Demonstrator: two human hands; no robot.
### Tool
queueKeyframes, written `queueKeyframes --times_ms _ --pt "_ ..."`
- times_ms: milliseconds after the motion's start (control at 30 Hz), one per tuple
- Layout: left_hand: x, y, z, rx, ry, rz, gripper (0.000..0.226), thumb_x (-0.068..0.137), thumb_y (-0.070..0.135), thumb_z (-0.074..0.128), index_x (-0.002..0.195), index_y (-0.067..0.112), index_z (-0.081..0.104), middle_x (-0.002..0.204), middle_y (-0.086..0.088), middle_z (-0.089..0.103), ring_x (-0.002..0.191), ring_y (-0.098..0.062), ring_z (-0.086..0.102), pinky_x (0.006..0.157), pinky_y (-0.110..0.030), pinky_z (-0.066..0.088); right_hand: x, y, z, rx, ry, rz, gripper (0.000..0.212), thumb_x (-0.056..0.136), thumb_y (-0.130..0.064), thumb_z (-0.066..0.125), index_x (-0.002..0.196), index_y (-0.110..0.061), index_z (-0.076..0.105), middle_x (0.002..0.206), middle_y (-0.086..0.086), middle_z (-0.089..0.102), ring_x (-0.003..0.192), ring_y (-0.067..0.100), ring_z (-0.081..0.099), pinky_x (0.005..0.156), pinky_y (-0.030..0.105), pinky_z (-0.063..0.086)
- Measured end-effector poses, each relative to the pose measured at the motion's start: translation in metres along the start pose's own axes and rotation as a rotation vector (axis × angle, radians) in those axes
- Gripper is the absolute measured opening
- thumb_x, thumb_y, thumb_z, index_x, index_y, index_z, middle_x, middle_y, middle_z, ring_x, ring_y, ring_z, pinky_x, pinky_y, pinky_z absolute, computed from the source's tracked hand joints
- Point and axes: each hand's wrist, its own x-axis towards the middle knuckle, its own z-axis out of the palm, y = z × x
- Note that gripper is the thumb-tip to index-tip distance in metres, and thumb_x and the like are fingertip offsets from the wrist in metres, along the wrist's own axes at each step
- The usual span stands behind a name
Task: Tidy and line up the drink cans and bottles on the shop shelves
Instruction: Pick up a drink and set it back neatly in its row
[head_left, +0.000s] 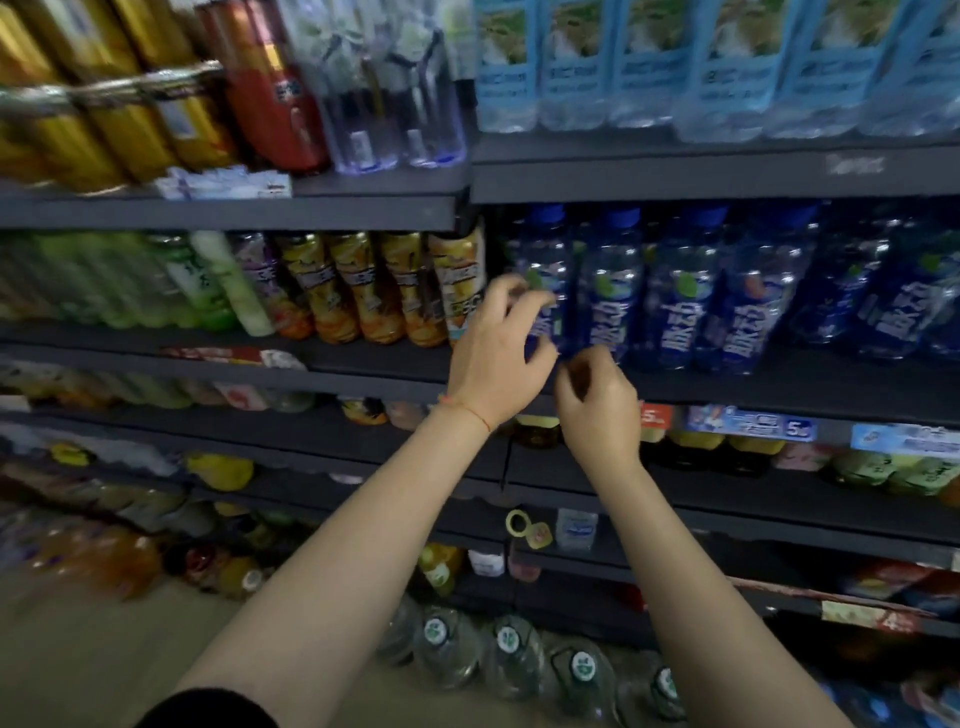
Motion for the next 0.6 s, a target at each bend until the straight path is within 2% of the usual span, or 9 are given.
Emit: queueKeyframes --times_ms 33,100,200,267,333,467,600 --pt "-0.017 -0.017 -0.013 0.011 0.014 -0.043 0.027 0.088 0.025 0.057 0.114 0.024 0.063 0.122 0.000 0.053 0.096 -0.018 0.060 0.071 -0.034 0.054 -0.008 -0.012 0.015 0.007 -0.056 -0.005 0.011 0.094 -0.017 0.060 0.097 -0.007 0.057 0.087 0.008 0.064 0.075 0.022 0.059 0.062 0.034 0.046" --pt "-0.054 -0.063 -0.042 0.003 -0.080 -0.202 0.014 0.091 0.029 0.055 0.100 0.027 0.066 0.100 0.006 0.063 0.083 -0.016 0.062 0.065 -0.035 0.054 -0.028 -0.039 0.052 0.011 -0.183 0.002 0.011 0.096 -0.021 0.059 0.096 -0.010 0.057 0.082 0.007 0.065 0.073 0.022 0.061 0.061 0.037 0.048" --pt "-0.116 -0.149 -0.092 -0.083 -0.325 -0.490 0.016 0.096 0.036 0.052 0.091 0.034 0.067 0.089 0.011 0.067 0.084 -0.015 0.065 0.073 -0.036 0.056 -0.061 -0.085 0.121 -0.038 -0.437 0.044 0.014 0.098 -0.025 0.057 0.093 -0.012 0.059 0.080 0.005 0.065 0.073 0.021 0.061 0.063 0.036 0.049" --pt "-0.166 -0.209 -0.129 -0.172 -0.386 -0.656 0.018 0.096 0.035 0.052 0.087 0.036 0.067 0.088 0.012 0.069 0.082 -0.015 0.067 0.077 -0.037 0.057 -0.088 -0.119 0.173 -0.079 -0.630 0.062 0.018 0.099 -0.027 0.056 0.090 -0.012 0.061 0.079 0.003 0.065 0.072 0.021 0.061 0.063 0.033 0.047" --pt "-0.215 -0.264 -0.164 -0.235 -0.353 -0.779 0.017 0.096 0.031 0.054 0.084 0.033 0.066 0.083 0.009 0.069 0.072 -0.015 0.067 0.075 -0.038 0.058 -0.119 -0.152 0.226 -0.086 -0.775 0.063 0.019 0.098 -0.025 0.056 0.090 -0.009 0.063 0.079 0.005 0.067 0.072 0.020 0.063 0.067 0.035 0.050" --pt "-0.294 -0.346 -0.225 -0.350 -0.171 -0.976 0.018 0.097 0.020 0.055 0.085 0.022 0.068 0.073 0.005 0.068 0.056 -0.012 0.064 0.055 -0.024 0.051 -0.174 -0.215 0.319 -0.130 -0.924 0.011 0.023 0.098 -0.022 0.057 0.083 -0.004 0.063 0.072 0.012 0.066 0.067 0.025 0.064 0.070 0.042 0.053" --pt "-0.337 -0.399 -0.276 -0.429 0.025 -1.098 0.018 0.095 0.019 0.055 0.085 0.022 0.070 0.073 0.000 0.070 0.055 -0.015 0.065 0.061 -0.032 0.054 -0.206 -0.268 0.391 -0.124 -0.971 -0.030 0.010 0.094 -0.017 0.062 0.088 -0.010 0.065 0.078 0.003 0.068 0.071 0.020 0.065 0.069 0.040 0.055"
